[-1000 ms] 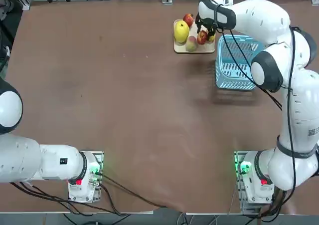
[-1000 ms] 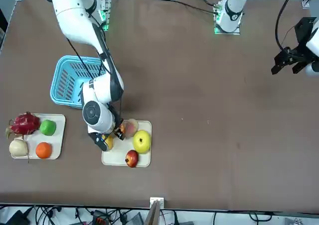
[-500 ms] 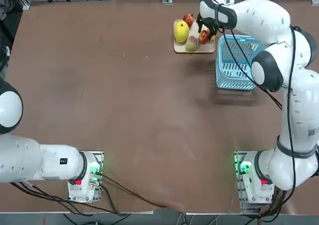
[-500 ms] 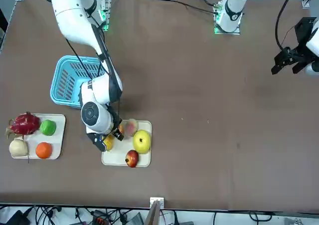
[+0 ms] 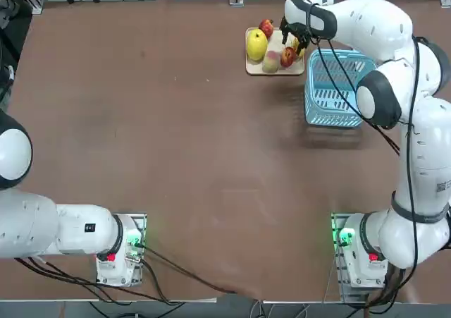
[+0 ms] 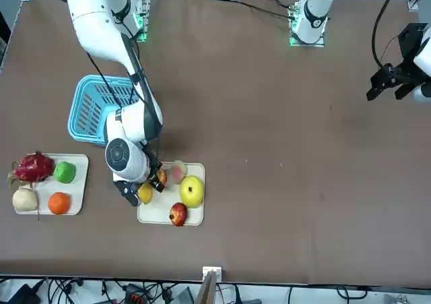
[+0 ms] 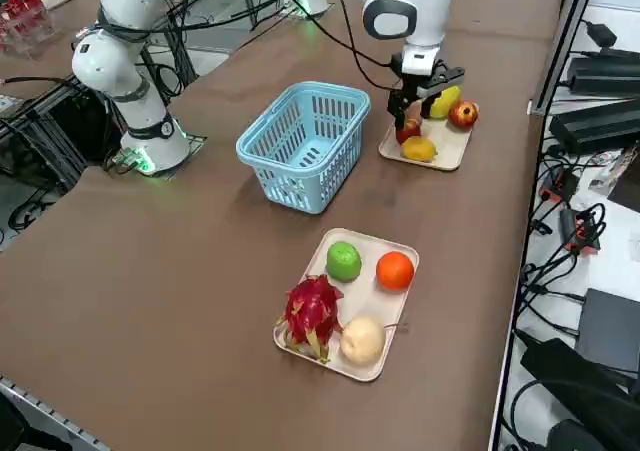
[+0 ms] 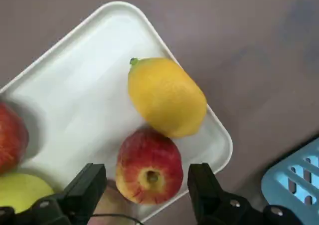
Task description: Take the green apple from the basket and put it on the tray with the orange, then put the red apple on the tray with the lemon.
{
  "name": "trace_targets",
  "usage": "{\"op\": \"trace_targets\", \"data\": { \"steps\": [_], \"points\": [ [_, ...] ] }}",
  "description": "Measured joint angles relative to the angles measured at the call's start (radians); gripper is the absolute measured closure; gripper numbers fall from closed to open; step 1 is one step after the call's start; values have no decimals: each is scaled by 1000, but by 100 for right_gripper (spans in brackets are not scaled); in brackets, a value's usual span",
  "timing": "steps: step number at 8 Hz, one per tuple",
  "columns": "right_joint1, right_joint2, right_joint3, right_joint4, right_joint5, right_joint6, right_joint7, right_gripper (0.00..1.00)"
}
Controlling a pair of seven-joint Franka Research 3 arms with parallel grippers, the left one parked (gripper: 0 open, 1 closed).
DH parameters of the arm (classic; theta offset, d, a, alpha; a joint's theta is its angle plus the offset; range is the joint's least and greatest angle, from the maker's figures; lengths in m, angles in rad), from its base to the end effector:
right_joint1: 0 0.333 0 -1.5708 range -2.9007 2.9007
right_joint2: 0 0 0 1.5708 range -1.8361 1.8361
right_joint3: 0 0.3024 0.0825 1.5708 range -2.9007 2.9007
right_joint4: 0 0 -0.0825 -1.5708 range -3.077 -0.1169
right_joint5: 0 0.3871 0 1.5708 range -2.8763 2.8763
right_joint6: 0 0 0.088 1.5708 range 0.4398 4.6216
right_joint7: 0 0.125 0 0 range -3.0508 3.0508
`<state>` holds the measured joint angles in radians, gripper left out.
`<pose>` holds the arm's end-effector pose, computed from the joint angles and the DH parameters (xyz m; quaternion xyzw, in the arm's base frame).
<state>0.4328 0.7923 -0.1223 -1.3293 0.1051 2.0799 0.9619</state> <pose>0.6869 0.2459 0.2286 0.9443 -0.3286 -0.0153 0.0093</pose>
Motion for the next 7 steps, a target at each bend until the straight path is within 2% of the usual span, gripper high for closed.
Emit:
{"op": "trace_targets", "data": {
  "steps": [2, 4, 7],
  "points": [
    [-2, -12, -11, 34, -2, -22, -1, 0],
    [-6, -70, -51, 77, -4, -108, -57, 0],
    [-51, -240, -129, 97, -6, -272, -378, 0]
  ]
}}
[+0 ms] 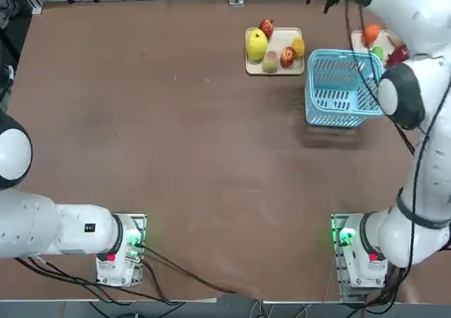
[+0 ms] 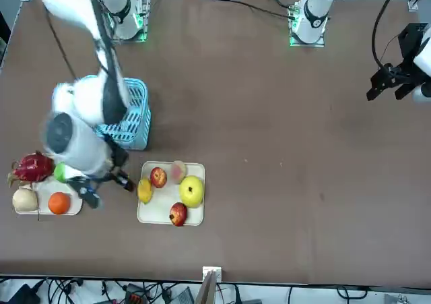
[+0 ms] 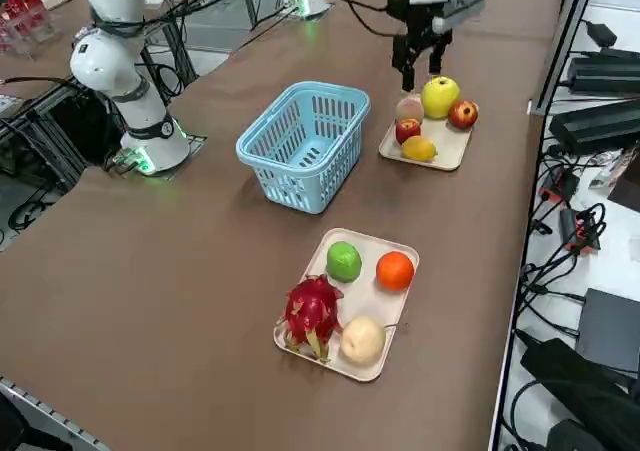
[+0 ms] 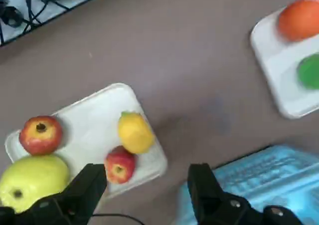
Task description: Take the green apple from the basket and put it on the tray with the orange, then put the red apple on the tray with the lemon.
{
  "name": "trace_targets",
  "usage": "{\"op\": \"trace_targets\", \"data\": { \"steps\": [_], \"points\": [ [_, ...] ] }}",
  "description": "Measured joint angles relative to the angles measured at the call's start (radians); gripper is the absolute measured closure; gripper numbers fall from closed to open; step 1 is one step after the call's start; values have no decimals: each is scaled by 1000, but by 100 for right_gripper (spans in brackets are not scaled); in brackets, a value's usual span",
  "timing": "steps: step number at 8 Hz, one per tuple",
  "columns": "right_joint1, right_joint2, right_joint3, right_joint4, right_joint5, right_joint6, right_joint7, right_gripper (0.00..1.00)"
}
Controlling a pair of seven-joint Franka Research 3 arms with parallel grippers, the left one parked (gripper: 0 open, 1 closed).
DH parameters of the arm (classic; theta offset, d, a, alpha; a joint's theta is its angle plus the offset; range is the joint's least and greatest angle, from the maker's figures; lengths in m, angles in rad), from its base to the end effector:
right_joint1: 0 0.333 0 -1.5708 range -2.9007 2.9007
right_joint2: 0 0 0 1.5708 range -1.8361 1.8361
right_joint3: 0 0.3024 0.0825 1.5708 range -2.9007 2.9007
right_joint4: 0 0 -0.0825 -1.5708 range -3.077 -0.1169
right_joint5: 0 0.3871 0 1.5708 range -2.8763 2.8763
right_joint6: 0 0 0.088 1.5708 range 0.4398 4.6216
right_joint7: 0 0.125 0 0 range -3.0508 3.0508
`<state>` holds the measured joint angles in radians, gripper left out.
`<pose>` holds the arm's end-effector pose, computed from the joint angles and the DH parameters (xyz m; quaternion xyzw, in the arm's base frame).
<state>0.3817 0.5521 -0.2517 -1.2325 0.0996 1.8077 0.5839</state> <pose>0.7006 0.1409 0.4312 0.9759 -0.2166 0.0241 0.0086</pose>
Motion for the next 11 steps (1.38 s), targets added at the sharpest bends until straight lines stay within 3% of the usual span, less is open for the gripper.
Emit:
{"op": "trace_targets", "data": {
  "steps": [2, 5, 7, 8, 11],
  "points": [
    [-71, -84, -16, -3, -1, -100, -251, 0],
    [-177, -184, -20, -42, -1, -158, -597, 0],
    [-220, -276, -23, -84, -1, -185, -702, 0],
    [-250, -320, -11, -98, -1, -192, -714, 0],
    [-366, -446, 100, -144, -13, -282, -696, 0]
  ]
}}
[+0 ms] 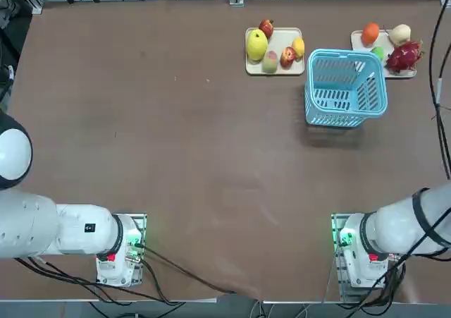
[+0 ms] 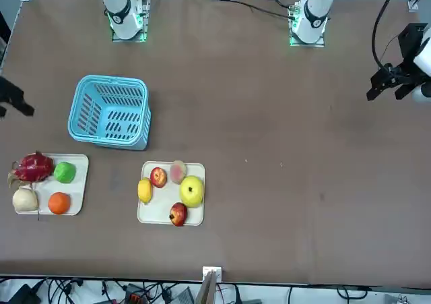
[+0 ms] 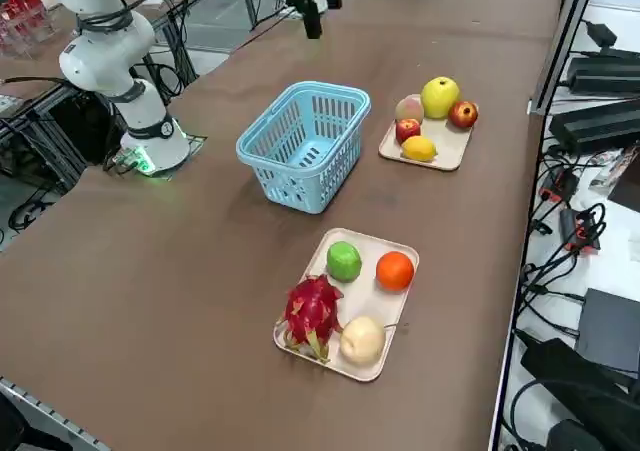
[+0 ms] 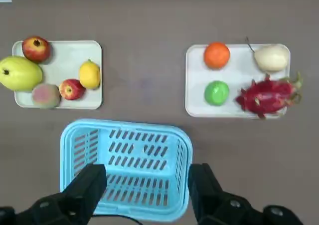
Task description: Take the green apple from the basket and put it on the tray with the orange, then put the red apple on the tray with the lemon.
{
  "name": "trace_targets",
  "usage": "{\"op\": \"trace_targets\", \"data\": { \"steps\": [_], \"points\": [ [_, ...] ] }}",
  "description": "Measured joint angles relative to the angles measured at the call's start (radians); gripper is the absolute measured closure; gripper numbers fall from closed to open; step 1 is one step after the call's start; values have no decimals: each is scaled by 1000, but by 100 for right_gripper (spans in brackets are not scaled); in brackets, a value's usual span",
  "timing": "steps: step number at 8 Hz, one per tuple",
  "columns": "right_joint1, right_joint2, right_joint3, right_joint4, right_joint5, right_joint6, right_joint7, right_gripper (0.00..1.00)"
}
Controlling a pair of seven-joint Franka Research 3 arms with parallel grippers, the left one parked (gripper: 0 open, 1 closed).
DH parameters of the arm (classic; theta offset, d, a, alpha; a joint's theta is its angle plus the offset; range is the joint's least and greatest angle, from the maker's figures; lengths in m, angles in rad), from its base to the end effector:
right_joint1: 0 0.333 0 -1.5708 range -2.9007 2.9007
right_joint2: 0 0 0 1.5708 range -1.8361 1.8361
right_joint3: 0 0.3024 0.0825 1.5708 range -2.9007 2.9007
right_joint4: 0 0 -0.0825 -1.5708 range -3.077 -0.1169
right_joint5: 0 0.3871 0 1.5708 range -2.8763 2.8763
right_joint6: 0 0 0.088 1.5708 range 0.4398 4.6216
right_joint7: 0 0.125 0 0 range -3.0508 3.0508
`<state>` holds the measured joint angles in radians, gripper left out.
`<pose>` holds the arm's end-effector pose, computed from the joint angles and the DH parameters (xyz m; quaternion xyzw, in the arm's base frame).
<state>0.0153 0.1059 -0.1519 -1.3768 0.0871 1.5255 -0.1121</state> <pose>0.5820 -0.0635 0.6211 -0.9991 0.0087 -0.0262 0.0325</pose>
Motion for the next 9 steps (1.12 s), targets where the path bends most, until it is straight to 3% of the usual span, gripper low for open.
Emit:
{"op": "trace_targets", "data": {
  "steps": [5, 9],
  "points": [
    [-14, -233, 76, -256, -106, -13, 28, 0],
    [32, -269, 86, -299, -112, -13, 68, 0]
  ]
}}
